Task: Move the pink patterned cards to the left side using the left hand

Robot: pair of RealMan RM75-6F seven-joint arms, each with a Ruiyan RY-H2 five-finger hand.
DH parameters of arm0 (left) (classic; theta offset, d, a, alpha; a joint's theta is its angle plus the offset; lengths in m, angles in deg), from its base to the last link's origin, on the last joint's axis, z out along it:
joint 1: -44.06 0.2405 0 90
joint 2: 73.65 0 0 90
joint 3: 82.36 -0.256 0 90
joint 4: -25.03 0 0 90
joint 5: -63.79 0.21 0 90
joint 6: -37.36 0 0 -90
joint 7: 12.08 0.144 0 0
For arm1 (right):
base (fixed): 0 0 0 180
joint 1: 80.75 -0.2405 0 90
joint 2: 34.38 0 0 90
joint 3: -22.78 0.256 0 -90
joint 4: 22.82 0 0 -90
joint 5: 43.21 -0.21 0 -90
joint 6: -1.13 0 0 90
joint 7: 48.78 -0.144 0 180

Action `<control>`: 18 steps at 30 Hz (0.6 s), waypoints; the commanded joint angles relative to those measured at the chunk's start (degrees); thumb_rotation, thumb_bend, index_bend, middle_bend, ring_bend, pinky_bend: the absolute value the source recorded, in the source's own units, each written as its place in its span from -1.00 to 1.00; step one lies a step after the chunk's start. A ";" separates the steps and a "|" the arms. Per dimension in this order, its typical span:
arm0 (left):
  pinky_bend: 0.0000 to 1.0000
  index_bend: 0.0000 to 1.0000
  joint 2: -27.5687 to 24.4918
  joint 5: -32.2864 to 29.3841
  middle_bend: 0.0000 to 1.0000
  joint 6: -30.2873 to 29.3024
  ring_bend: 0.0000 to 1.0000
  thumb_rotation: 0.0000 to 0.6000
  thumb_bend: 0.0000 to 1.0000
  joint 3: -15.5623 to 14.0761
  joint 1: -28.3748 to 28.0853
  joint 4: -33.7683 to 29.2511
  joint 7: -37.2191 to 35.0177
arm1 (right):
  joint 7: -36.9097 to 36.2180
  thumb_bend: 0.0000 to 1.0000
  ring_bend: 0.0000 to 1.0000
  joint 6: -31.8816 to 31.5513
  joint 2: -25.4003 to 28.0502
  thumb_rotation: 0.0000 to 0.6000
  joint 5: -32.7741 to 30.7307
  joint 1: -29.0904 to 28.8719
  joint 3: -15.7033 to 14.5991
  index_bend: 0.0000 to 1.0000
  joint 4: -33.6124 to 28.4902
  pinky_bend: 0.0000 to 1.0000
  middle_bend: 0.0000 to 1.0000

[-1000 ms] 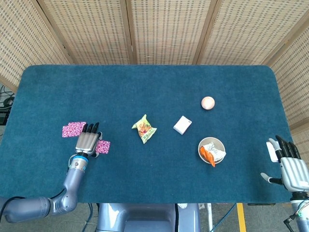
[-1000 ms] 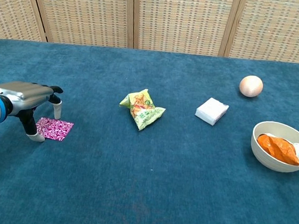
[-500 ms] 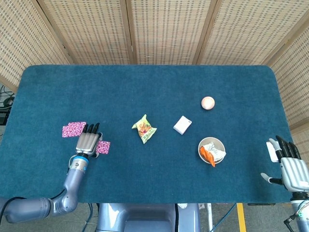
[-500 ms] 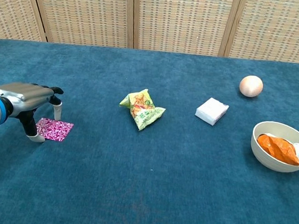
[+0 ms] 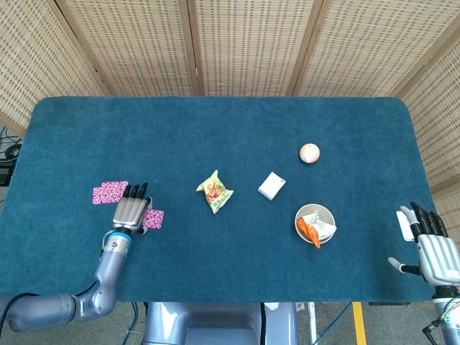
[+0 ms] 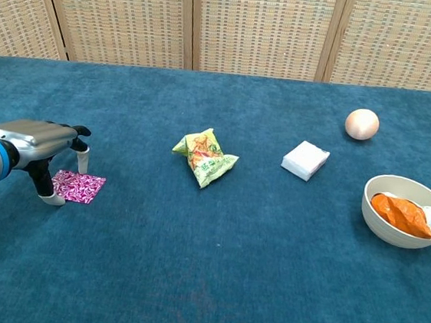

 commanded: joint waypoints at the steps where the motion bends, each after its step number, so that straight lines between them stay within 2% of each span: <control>1: -1.00 -0.12 0.13 -0.07 -1.00 0.09 -1.00 1.00 -0.57 0.04 0.02 0.23 -0.02 | 0.03 -0.74 -1.00 0.06 0.00 1.00 -0.04 -0.02 0.00 -1.00 0.01 -1.00 -1.00; 18: -1.00 -0.03 -0.16 0.64 -1.00 -0.15 -1.00 1.00 -0.50 0.24 0.29 -0.09 -0.41 | -0.05 -0.74 -1.00 -0.08 0.05 1.00 0.08 0.06 -0.03 -1.00 -0.04 -1.00 -1.00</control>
